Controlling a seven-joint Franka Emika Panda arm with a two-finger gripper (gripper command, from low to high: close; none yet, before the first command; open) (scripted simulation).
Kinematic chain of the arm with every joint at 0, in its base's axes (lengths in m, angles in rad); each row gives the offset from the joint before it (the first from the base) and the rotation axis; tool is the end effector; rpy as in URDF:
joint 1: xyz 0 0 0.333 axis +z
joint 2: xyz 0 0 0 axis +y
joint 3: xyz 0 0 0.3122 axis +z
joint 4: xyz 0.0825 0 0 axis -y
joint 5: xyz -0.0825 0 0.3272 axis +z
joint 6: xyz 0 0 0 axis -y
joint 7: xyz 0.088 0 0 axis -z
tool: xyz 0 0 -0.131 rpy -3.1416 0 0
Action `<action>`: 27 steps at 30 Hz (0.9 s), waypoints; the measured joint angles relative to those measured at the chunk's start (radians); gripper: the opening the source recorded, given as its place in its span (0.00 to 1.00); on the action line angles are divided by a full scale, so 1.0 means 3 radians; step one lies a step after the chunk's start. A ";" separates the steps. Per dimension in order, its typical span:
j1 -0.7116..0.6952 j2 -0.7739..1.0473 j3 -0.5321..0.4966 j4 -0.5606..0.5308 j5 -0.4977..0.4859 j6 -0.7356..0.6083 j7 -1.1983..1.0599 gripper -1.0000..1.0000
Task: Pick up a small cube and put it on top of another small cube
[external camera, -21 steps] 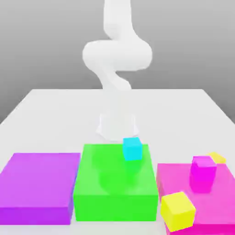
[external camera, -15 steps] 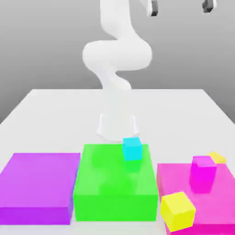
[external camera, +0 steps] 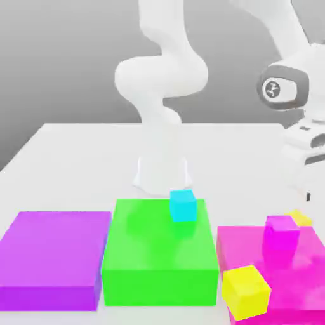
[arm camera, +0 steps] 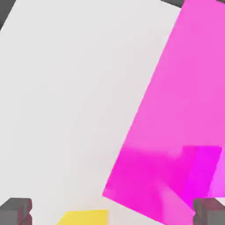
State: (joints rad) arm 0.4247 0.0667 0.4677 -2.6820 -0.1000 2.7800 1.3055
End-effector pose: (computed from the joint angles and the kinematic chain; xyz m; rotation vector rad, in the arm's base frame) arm 0.2446 0.3129 0.2431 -3.0690 0.4980 -0.0380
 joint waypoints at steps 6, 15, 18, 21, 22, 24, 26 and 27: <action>0.0598 0.0750 -0.0676 0.0075 -0.0864 0.0499 0.0717 0.50; 0.0676 0.0819 -0.0765 0.0090 -0.0926 0.0558 0.0767 0.00; 0.0467 0.0494 -0.0470 0.0008 -0.0537 0.0323 0.0472 0.00; 0.0367 0.0113 -0.0348 -0.0085 -0.0062 0.0068 0.0059 0.00; 0.0296 -0.0016 -0.0369 -0.0121 0.0073 -0.0014 -0.0108 0.00; 0.0177 -0.0274 -0.0441 -0.0195 0.0284 -0.0181 -0.0424 0.00; 0.0115 -0.0525 -0.0566 -0.0269 0.0422 -0.0348 -0.0697 0.00; 0.0094 -0.0648 -0.0633 -0.0306 0.0468 -0.0433 -0.0819 0.00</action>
State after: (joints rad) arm 0.4528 -0.1277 0.2778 -2.7739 0.0405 2.6502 1.0599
